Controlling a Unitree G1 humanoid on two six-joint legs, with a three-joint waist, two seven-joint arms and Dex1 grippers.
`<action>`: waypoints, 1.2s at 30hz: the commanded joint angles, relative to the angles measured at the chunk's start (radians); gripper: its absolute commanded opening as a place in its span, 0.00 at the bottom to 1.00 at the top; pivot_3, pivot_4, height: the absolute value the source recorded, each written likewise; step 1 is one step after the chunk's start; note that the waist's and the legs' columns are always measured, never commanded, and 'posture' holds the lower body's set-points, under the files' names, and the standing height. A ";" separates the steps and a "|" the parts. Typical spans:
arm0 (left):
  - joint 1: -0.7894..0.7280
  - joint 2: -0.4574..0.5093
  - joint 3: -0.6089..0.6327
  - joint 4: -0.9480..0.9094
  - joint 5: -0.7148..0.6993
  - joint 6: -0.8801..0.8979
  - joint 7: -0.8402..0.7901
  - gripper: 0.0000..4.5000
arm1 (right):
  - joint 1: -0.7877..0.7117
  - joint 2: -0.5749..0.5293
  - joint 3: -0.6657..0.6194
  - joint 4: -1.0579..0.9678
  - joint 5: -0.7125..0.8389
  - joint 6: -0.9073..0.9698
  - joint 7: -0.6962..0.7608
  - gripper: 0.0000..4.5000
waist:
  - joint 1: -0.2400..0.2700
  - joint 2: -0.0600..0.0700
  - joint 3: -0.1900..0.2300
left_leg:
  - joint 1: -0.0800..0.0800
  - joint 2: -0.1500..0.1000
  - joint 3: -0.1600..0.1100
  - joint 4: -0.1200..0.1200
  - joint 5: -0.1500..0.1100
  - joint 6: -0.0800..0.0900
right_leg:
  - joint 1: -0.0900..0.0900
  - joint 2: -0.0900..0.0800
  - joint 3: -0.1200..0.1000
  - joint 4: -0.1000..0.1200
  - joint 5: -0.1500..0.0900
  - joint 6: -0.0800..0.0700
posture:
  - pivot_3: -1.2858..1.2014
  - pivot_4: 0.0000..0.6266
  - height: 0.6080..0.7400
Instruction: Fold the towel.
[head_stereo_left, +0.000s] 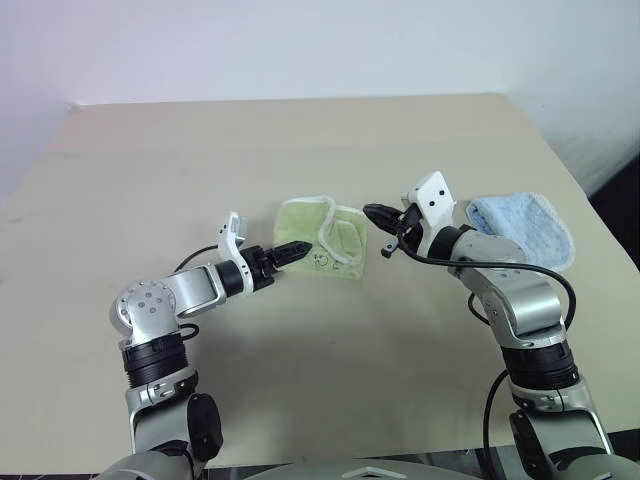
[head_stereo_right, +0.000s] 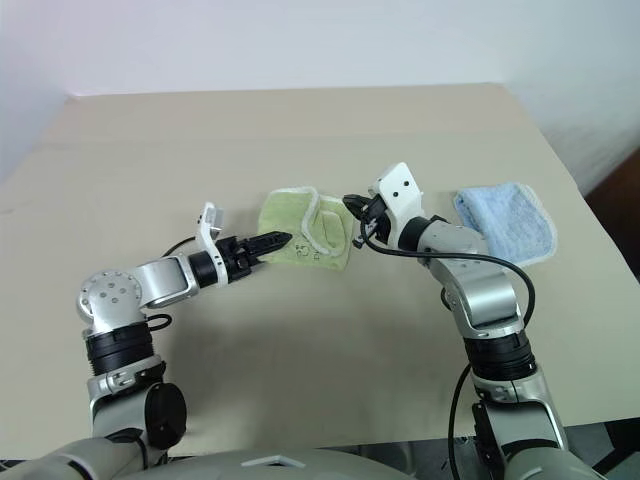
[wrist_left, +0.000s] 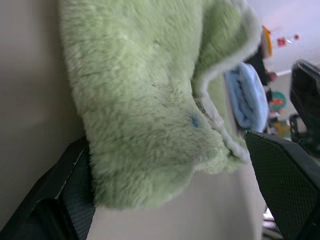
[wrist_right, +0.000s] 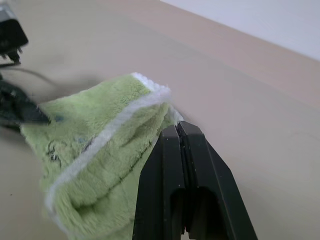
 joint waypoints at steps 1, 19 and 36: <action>-0.004 -0.027 -0.022 0.006 -0.013 0.041 0.012 1.00 | 0.007 -0.010 -0.033 -0.063 0.017 -0.004 -0.008 0.00 | 0.000 0.000 0.000 | 0.000 0.000 0.000 0.000 0.000 0.000 | 0.000 0.000 0.000 0.000 0.000 0.000 | 0.52 0.24 0.91; -0.017 -0.101 0.055 -0.004 -0.039 -0.020 0.069 0.00 | 0.084 -0.044 -0.071 -0.119 0.033 0.029 -0.026 0.00 | -0.002 0.000 0.000 | -0.001 0.001 0.000 0.000 0.000 0.000 | 0.000 0.000 0.000 -0.001 0.000 0.001 | 0.52 0.24 0.91; -0.158 0.152 0.340 0.129 0.007 -0.686 0.139 0.00 | 0.093 -0.057 -0.075 -0.103 0.037 0.028 -0.028 0.00 | -0.003 -0.001 0.001 | -0.001 0.002 0.000 -0.002 0.000 0.000 | -0.002 0.002 0.000 -0.002 -0.001 0.001 | 0.52 0.24 0.91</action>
